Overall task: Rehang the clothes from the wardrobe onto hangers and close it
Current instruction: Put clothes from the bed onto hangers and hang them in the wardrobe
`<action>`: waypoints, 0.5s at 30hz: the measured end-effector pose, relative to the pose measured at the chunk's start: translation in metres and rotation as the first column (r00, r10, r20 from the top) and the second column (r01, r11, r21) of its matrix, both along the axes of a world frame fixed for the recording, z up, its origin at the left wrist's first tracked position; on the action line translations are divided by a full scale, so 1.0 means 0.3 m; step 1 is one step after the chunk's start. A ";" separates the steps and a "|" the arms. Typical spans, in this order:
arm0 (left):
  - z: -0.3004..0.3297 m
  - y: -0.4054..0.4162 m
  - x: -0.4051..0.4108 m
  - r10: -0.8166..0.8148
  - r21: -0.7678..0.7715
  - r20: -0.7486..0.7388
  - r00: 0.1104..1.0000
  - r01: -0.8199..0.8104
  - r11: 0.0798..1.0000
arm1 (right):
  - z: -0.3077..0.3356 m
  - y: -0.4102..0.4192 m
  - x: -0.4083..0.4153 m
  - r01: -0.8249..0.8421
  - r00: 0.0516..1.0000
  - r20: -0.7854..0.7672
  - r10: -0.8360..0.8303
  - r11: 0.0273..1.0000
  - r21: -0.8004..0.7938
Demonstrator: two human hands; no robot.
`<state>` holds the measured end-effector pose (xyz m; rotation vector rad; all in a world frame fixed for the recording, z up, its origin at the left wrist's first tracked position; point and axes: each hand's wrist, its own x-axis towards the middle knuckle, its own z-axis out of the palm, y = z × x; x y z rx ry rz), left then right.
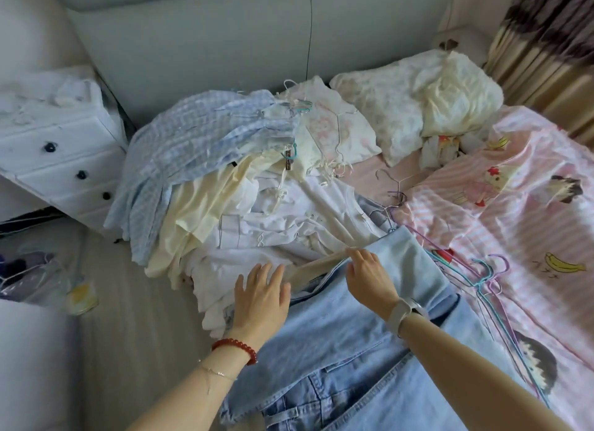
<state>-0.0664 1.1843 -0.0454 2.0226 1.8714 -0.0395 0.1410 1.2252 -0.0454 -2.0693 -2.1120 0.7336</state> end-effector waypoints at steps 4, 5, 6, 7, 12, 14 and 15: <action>-0.201 0.063 0.110 -0.048 -0.083 0.066 0.997 0.054 0.995 | -0.188 0.205 0.082 -0.023 1.000 0.014 0.024 0.998 -0.051; -0.244 0.080 0.136 -0.073 -0.085 0.091 0.993 0.081 0.993 | -0.230 0.264 0.106 -0.004 1.000 0.012 0.004 0.998 -0.061; -0.282 0.096 0.162 -0.102 -0.081 0.113 0.988 0.111 0.990 | -0.271 0.320 0.130 0.029 1.000 0.014 -0.028 0.997 -0.073; -0.314 0.115 0.188 -0.124 -0.074 0.134 0.983 0.134 0.988 | -0.306 0.373 0.152 0.072 0.997 0.020 -0.070 0.994 -0.085; -0.411 0.230 0.321 -0.081 -0.092 0.251 0.965 0.107 0.990 | -0.465 0.524 0.242 0.288 0.945 0.195 -0.263 0.951 -0.112; -0.432 0.272 0.364 -0.099 -0.150 0.257 0.961 0.140 0.979 | -0.498 0.535 0.262 0.411 0.906 0.186 -0.380 0.896 -0.169; -0.439 0.285 0.379 -0.098 -0.194 0.254 0.962 0.150 0.969 | -0.510 0.535 0.270 0.449 0.892 0.162 -0.423 0.872 -0.196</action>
